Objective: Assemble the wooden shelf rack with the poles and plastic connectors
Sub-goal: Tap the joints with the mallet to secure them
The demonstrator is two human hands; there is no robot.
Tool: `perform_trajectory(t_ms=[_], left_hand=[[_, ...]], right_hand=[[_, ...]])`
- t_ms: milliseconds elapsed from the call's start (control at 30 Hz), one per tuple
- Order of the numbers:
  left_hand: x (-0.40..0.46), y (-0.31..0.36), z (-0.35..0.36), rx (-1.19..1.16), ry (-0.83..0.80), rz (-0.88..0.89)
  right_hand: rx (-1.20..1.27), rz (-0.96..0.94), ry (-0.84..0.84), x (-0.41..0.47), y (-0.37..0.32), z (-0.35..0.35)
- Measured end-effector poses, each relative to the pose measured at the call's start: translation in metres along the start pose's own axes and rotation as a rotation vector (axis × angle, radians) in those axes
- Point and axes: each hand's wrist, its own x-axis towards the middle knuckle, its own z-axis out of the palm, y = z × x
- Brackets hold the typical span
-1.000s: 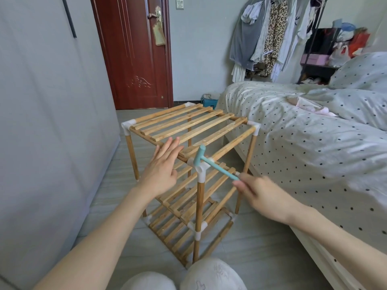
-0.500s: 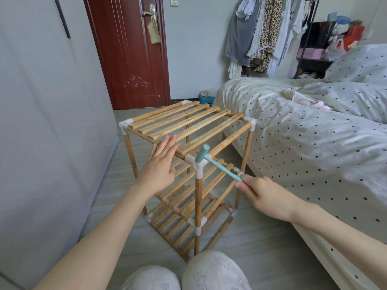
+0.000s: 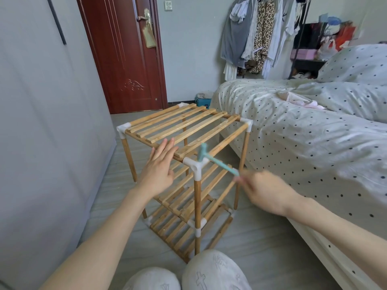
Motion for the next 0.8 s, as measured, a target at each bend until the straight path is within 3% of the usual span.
perform_trajectory(t_ms=[67,167,200,267,300,367,433,500,667,800], left_hand=[[0.000,0.000,0.000,0.001,-0.001,0.002],[0.000,0.001,0.000,0.007,-0.009,0.000],[0.000,0.001,0.000,0.011,-0.004,-0.004],[0.001,0.000,0.000,0.031,-0.007,-0.001],[0.000,-0.002,-0.001,0.045,-0.017,0.011],[0.002,-0.008,-0.001,0.068,-0.018,0.034],[0.005,-0.011,-0.002,0.072,-0.046,0.052],[0.008,-0.017,-0.005,0.072,-0.039,0.055],[0.021,-0.044,-0.029,0.202,-0.115,0.005],[0.028,-0.040,-0.027,0.145,-0.024,-0.023]], right_hand=[[0.010,0.023,-0.038,0.002,0.008,-0.004],[0.224,-0.005,0.352,0.009,0.006,-0.015],[0.184,-0.026,0.313,0.009,0.002,-0.013],[-0.052,-0.026,-0.040,0.002,0.002,0.007],[-0.059,0.006,-0.126,-0.001,0.006,0.013],[0.132,0.075,-0.082,0.008,0.013,0.007],[0.336,0.134,0.065,0.018,0.010,0.005],[0.456,0.153,0.081,0.028,0.002,0.009],[0.420,0.134,-0.013,0.051,-0.017,0.032],[0.332,0.152,-0.069,0.054,-0.023,0.055]])
